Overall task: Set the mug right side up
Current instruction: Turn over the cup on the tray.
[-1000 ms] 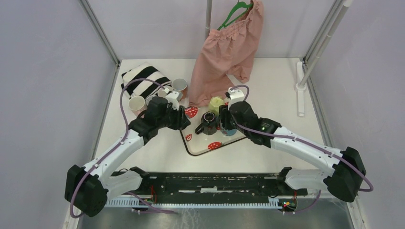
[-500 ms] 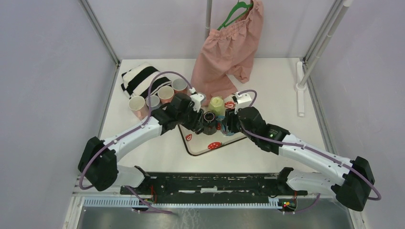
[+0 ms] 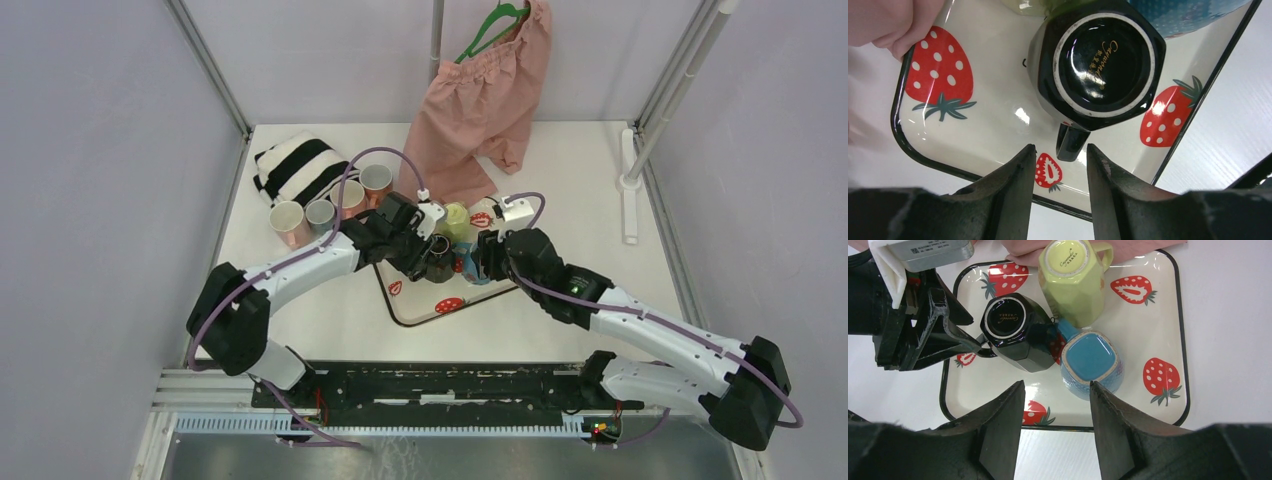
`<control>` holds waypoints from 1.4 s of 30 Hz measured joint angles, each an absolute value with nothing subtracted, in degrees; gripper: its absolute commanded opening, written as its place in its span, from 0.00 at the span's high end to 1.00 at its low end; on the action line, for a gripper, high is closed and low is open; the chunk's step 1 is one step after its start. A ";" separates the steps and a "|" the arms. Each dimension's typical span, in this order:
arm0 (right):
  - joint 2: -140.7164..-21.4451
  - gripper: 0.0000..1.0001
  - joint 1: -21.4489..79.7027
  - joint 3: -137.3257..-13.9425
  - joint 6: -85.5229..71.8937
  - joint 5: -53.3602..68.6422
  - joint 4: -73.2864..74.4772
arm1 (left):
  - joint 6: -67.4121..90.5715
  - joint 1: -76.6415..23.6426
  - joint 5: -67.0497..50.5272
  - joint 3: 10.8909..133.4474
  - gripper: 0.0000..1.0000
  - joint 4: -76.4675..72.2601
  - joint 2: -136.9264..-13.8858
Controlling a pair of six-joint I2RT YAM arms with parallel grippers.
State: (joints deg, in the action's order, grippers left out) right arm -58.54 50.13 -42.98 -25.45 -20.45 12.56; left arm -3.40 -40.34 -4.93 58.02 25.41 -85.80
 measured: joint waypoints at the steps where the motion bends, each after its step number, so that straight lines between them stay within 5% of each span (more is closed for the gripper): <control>1: -58.54 0.43 50.13 -42.81 -25.39 -20.43 12.51 | -3.95 -40.34 -4.71 58.33 0.51 25.56 -86.15; 27: -55.77 0.43 49.80 -38.61 -25.21 -20.36 10.46 | -6.96 -40.77 -8.08 61.58 0.54 26.92 -92.40; 42: -55.44 0.42 49.69 -37.58 -25.23 -20.12 10.24 | -6.98 -41.01 -7.53 61.67 0.79 26.72 -92.77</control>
